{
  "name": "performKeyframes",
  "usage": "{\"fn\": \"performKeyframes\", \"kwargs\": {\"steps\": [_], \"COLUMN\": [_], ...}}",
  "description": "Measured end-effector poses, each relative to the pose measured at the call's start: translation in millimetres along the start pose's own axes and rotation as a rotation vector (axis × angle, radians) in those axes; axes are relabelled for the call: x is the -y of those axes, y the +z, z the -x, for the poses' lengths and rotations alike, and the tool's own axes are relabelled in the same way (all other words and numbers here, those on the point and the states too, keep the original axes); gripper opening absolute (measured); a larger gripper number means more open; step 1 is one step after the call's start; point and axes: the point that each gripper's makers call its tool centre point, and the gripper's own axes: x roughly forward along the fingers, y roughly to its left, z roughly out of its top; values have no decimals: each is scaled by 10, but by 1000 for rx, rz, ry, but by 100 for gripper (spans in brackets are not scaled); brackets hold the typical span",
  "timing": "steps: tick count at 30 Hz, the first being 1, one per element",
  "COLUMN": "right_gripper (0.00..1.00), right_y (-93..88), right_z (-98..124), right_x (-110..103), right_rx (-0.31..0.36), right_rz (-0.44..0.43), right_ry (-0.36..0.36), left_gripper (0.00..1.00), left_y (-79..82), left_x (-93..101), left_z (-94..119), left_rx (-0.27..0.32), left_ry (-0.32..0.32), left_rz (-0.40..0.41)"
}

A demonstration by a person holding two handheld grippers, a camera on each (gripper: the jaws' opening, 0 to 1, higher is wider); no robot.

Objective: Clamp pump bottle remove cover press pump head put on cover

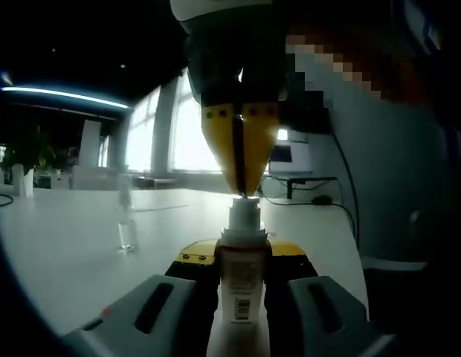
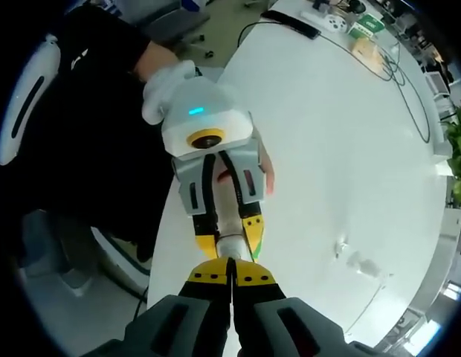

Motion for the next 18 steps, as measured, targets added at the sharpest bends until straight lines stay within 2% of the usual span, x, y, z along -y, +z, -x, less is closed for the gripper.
{"fn": "performKeyframes", "kwargs": {"steps": [18], "right_gripper": [0], "right_y": [-1], "right_z": [51], "right_x": [-6], "right_rx": [-2], "right_rz": [22], "right_ry": [-2], "left_gripper": [14], "left_y": [1], "left_x": [10], "left_z": [-4], "left_rx": [2], "left_ry": [-2], "left_rz": [-1]}}
